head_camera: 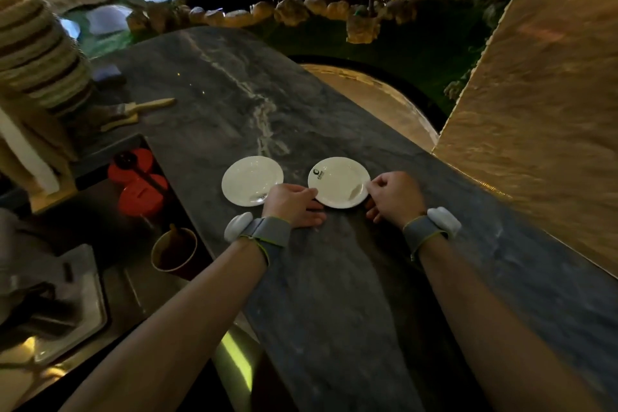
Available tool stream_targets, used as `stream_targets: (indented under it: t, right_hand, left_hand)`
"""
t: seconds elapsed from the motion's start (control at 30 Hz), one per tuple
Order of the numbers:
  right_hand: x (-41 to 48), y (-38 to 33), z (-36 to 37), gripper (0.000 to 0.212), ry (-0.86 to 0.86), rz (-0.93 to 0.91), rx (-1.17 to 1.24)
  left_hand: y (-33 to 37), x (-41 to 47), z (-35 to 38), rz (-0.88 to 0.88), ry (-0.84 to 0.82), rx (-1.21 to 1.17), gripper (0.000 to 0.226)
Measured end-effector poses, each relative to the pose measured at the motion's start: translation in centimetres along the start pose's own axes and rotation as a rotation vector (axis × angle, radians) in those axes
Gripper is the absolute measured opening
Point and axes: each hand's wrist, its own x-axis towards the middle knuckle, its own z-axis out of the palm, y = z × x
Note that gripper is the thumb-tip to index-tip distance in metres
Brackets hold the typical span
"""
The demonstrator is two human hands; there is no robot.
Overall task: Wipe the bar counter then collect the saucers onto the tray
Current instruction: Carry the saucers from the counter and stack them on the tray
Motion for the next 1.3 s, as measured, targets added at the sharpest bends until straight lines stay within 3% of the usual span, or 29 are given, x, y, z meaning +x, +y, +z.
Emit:
stream_targets:
  t: [0.27,0.7,1.0,1.3]
  right_hand:
    - [-0.4,0.4,-0.4,0.024,-0.039,0.055,0.026]
    - [-5.4,0.2,0.1,0.017,-0.183,0.077,0.19]
    - [-10.5,-0.8,4.2,0.014,-0.333,0.02,0.252]
    - [-16.6,-2.3,10.4,0.013,-0.433,-0.063,0.25]
  left_hand:
    - [-0.4,0.2,0.1,-0.015,0.01,-0.054,0.004]
    - [-1.9,-2.8,-2.8,-0.002,0.044,-0.072,0.005]
    - [-5.9,-8.5,-9.2,0.037,0.132,-0.127,0.023]
    - [-10.4,-14.7,-16.4,0.084,0.271,-0.115,0.011]
